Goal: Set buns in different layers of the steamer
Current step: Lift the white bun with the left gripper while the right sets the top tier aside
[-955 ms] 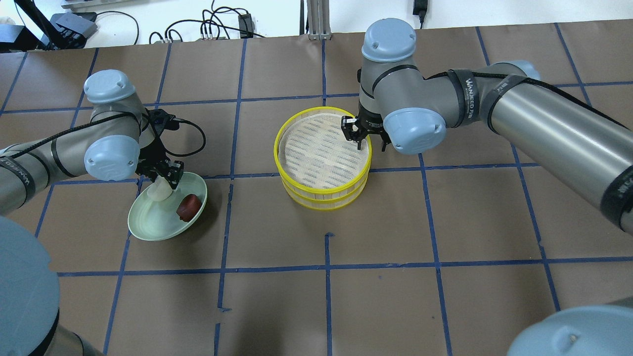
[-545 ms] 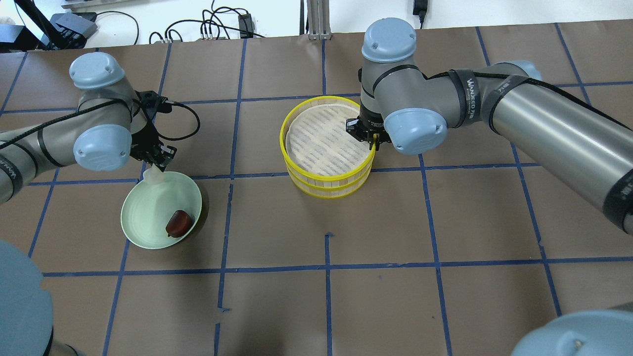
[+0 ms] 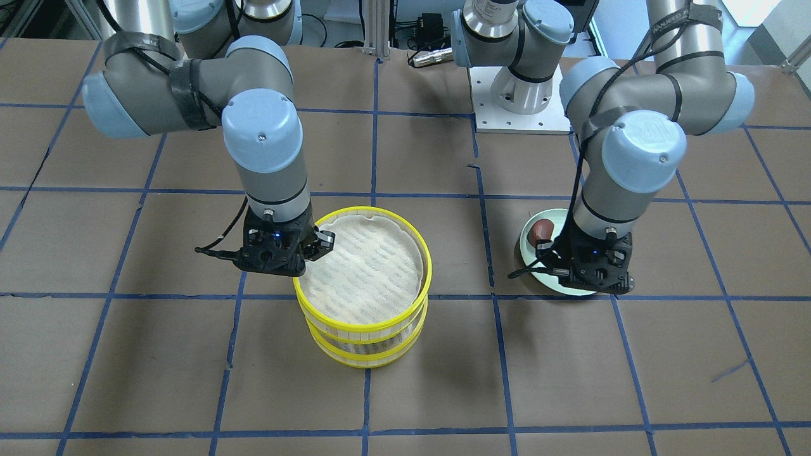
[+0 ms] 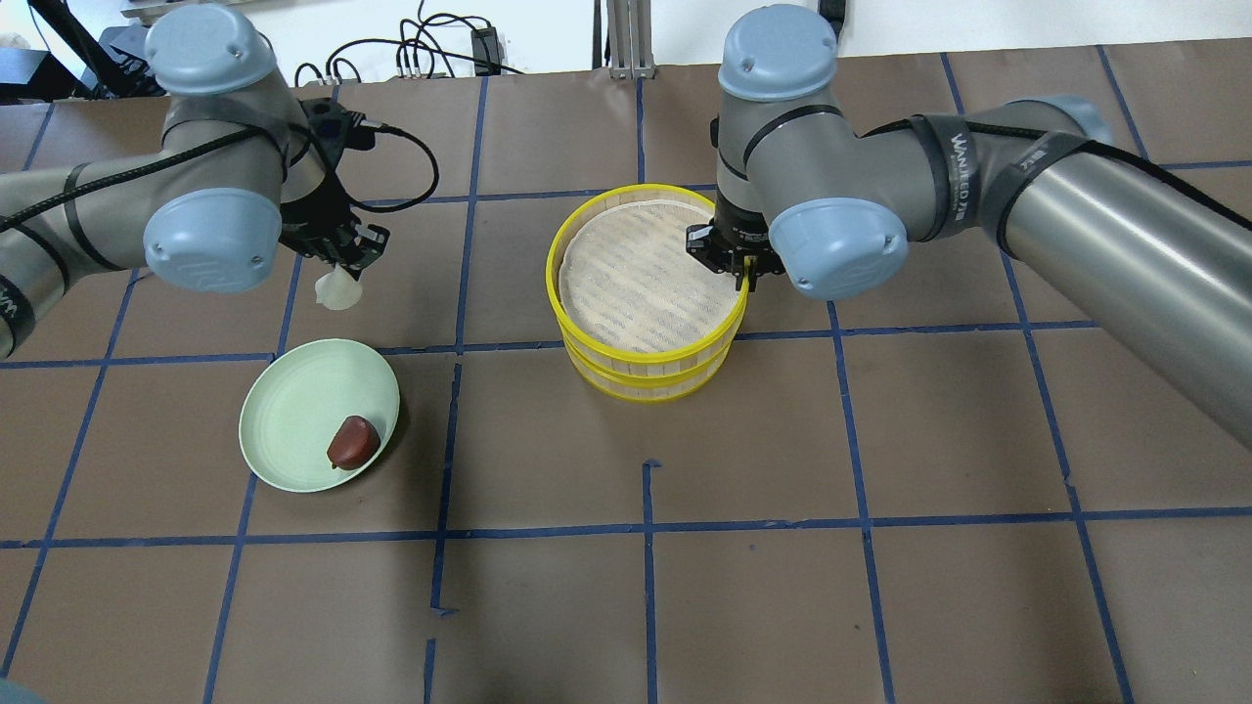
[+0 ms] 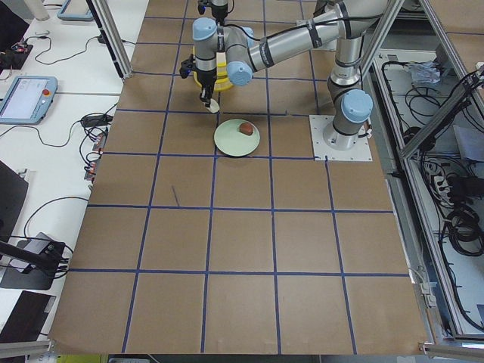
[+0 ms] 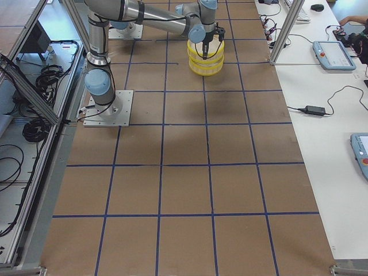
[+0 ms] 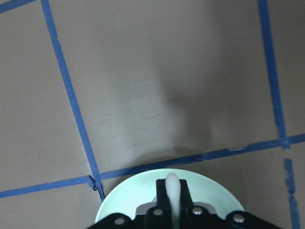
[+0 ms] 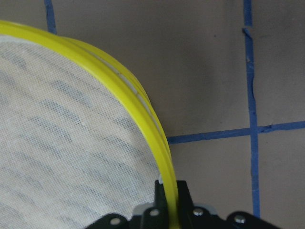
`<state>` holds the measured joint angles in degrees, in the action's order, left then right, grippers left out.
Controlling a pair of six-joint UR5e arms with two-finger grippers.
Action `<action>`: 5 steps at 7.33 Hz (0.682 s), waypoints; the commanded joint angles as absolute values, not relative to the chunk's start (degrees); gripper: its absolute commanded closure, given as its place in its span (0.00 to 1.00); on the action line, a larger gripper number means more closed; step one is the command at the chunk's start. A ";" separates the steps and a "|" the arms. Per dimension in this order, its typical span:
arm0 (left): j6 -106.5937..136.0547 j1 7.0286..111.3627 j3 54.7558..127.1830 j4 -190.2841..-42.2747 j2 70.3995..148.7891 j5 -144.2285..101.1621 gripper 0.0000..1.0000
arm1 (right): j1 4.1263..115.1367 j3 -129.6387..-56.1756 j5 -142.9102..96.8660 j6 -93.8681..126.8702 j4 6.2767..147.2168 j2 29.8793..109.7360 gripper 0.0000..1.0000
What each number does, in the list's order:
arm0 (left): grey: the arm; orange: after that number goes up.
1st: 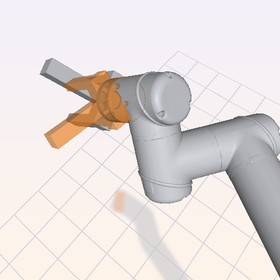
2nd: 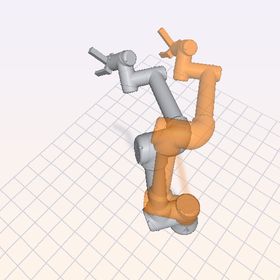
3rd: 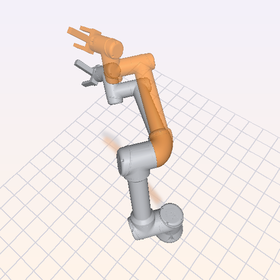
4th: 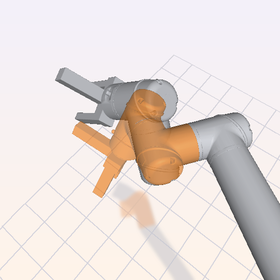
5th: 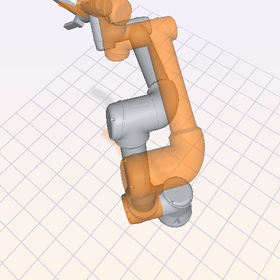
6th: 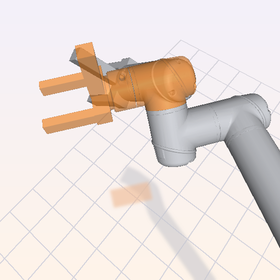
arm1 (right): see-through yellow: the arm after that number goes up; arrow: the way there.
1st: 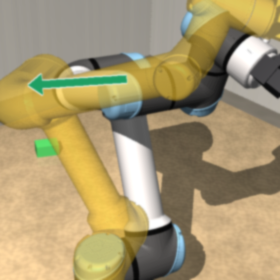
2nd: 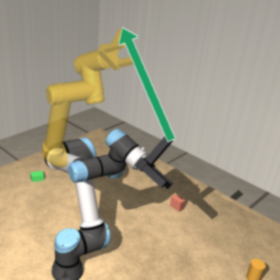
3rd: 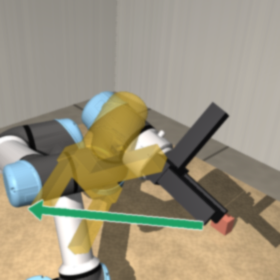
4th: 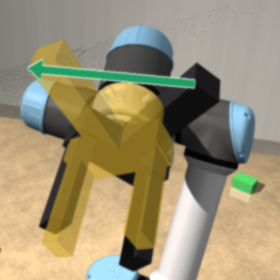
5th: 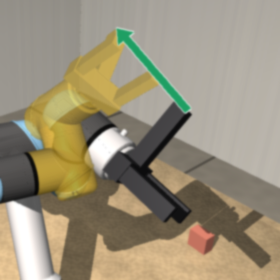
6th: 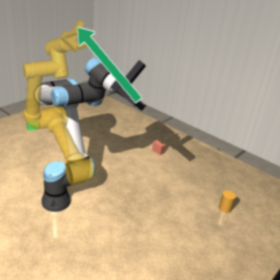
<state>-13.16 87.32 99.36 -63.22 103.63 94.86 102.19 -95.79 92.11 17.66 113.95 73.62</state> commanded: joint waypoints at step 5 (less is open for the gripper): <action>16.59 100.78 93.96 -58.06 108.78 75.86 0.92 | 80.61 -95.80 92.11 6.52 103.10 80.16 0.94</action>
<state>12.10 97.89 94.06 -62.61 105.95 78.17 83.74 -95.62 92.07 8.64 104.36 79.59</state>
